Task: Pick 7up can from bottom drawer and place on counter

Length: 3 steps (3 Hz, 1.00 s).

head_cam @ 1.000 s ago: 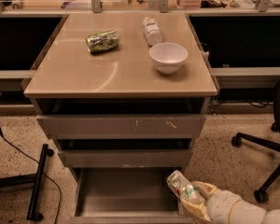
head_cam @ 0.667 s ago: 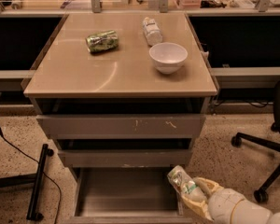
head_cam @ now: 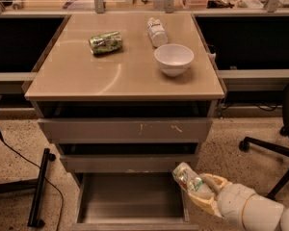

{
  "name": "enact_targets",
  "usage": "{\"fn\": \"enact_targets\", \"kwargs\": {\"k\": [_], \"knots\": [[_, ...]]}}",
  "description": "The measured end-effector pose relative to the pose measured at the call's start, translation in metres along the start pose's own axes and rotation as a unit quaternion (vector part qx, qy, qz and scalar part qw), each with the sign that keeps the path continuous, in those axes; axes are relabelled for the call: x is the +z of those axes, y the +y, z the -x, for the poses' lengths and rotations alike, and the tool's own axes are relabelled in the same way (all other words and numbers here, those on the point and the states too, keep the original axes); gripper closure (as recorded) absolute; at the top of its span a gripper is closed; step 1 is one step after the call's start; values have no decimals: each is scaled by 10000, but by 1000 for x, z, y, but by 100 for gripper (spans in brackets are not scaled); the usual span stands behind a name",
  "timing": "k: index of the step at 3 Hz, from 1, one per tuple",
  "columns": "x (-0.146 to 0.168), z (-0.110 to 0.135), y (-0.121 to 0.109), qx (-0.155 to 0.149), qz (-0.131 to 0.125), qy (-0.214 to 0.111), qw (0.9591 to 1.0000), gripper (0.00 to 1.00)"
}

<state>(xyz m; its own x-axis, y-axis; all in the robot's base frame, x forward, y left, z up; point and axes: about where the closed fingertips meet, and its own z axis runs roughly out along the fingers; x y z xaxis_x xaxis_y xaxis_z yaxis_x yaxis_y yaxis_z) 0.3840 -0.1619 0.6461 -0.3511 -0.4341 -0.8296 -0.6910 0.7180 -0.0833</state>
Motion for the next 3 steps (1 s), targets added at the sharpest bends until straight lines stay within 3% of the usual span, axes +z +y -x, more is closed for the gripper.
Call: {"fn": "enact_targets", "kwargs": {"k": [1,2,3], "knots": [[-6,58,-20,-543,198,-173,9982,100],[-11,120,-25,-1203,311,-232,9920,100],[-21,177,-17,-1885,275,-191,9815,100]]}}
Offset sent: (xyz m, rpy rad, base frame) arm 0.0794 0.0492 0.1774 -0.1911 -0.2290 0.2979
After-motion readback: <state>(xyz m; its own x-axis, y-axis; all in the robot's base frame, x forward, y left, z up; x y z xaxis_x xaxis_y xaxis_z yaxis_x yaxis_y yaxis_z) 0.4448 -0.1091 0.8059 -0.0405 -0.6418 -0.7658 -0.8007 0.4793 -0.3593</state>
